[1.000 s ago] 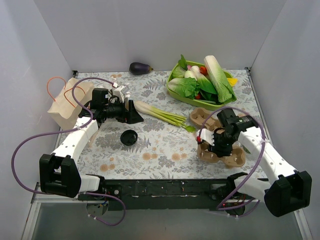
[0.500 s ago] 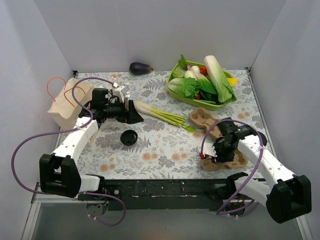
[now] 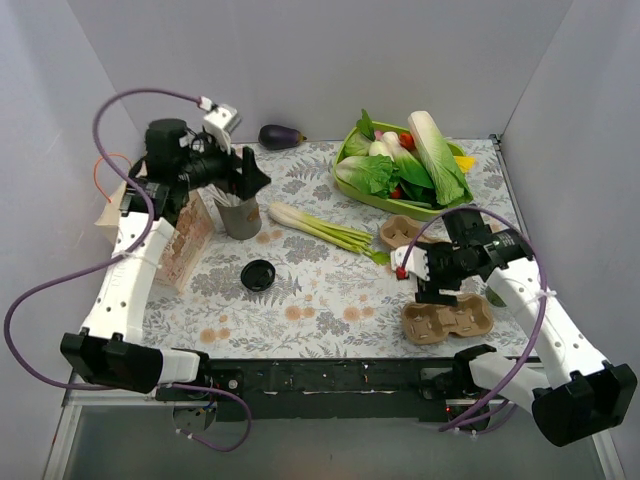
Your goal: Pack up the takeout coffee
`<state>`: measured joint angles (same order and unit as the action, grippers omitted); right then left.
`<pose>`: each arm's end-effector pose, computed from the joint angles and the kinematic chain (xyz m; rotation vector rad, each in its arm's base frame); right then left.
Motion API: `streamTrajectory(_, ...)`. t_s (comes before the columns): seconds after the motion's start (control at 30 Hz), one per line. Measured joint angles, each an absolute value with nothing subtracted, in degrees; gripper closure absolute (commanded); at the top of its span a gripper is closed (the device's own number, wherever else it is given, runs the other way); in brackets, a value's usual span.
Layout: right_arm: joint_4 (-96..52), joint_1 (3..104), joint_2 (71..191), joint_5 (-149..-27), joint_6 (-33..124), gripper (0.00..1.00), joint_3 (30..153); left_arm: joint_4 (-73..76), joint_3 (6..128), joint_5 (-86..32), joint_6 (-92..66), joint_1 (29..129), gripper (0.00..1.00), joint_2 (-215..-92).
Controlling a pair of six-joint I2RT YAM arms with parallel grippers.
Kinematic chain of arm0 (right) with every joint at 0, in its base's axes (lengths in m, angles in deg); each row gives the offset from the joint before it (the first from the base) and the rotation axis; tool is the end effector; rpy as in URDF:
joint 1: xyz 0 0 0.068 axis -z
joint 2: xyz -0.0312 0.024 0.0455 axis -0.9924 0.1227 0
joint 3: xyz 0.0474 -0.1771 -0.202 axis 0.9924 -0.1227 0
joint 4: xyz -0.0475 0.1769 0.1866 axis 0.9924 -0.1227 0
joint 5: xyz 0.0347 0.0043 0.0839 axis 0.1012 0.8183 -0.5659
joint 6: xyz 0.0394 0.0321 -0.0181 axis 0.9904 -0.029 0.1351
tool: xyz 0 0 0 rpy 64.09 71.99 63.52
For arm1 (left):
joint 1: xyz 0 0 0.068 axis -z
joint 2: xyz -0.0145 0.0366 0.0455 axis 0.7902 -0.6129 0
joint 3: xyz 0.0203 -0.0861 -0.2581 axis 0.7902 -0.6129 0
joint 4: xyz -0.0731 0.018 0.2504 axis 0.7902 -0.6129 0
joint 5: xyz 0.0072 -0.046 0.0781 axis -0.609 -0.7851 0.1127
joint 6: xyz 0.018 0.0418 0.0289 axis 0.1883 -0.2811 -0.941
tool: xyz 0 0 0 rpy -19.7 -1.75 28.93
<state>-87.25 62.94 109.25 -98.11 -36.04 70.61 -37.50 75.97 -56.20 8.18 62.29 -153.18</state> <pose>0.1567 0.0686 0.2786 -2.0343 1.7689 0.1538 0.2700 -0.0700 0.4013 -0.0208 2.1962 -1.1258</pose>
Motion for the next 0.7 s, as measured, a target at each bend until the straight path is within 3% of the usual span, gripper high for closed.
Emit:
streamTrajectory(0.17,-82.5,62.9,113.6,-104.5,-23.8,0.15,79.3,-39.5,90.9,-42.5,1.4,60.0,0.19,-152.4)
streamTrajectory(0.33,-77.7,62.9,122.2,-109.9,-13.0,0.16,82.9,-42.9,96.0,-31.5,-0.8,52.4,0.19,-152.7)
streamTrajectory(0.53,-74.0,62.9,126.6,-114.8,-5.6,0.16,85.3,-52.7,117.5,-33.5,2.1,27.4,0.20,-169.6)
streamTrajectory(0.7,-72.0,62.9,126.7,-116.9,-3.4,0.16,86.9,-59.5,119.2,-35.9,1.7,19.8,0.20,-177.0)
